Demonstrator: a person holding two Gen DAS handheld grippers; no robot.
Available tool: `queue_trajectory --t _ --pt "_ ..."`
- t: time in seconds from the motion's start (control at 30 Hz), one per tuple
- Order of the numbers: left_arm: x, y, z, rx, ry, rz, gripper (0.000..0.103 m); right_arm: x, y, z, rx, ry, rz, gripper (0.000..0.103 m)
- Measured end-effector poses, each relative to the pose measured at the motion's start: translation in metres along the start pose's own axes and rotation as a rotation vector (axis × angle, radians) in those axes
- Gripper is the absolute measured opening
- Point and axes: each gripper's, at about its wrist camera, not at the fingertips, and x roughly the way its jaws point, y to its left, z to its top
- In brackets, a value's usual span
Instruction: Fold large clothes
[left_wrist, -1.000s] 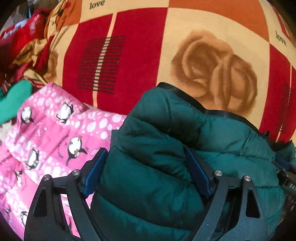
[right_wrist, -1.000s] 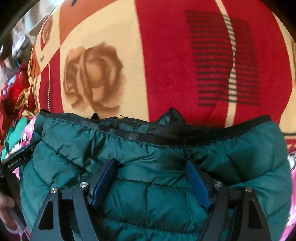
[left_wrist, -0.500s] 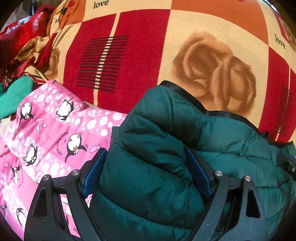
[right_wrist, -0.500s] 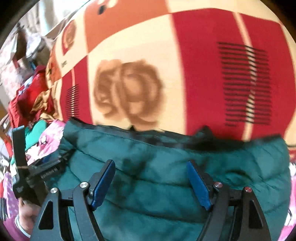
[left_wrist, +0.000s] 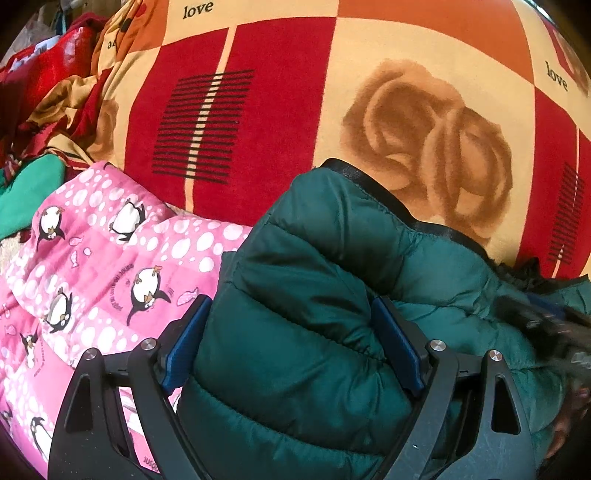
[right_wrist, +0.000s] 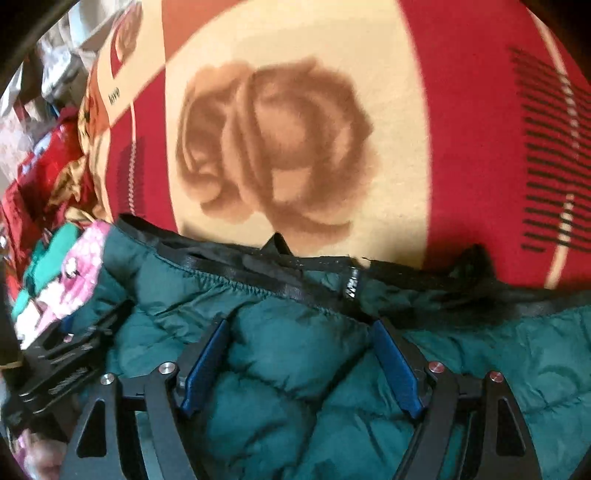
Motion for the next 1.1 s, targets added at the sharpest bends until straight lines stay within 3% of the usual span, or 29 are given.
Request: queue_trajectory --t 0.1,0.2,0.37,0.47,0.6,0.73,0.87,0.97,1.1 --pt "-0.001 0.001 -0.001 -0.004 -0.001 -0.004 0.087 -0.041 -0.013 -0.007 -0.004 -0.073 -0.028 0.077" --pt "-0.002 0.001 -0.001 -0.004 -0.005 -0.001 0.088 -0.075 -0.045 -0.019 0.007 -0.109 -0.136 0.077" --pt "-0.004 -0.001 -0.004 0.003 -0.022 0.011 0.088 -0.090 -0.104 -0.040 0.047 -0.095 -0.285 0.077" --pt "-0.004 -0.002 -0.005 0.007 -0.029 0.016 0.088 -0.077 -0.130 -0.053 0.112 -0.067 -0.257 0.077" --pt "-0.005 -0.004 -0.006 0.014 -0.038 0.026 0.089 -0.064 -0.152 -0.065 0.208 -0.095 -0.193 0.079" --pt "-0.006 -0.003 -0.007 0.012 -0.038 0.025 0.090 -0.073 -0.149 -0.063 0.181 -0.071 -0.205 0.080" --pt "-0.006 0.000 -0.007 -0.004 -0.036 0.009 0.090 -0.107 -0.127 -0.070 0.191 -0.137 -0.178 0.079" --pt "-0.009 0.004 -0.007 -0.023 -0.027 -0.012 0.090 -0.124 -0.121 -0.089 0.183 -0.151 -0.226 0.080" --pt "-0.023 0.009 -0.010 -0.043 -0.023 -0.039 0.090 -0.104 -0.124 -0.105 0.123 -0.067 -0.293 0.087"
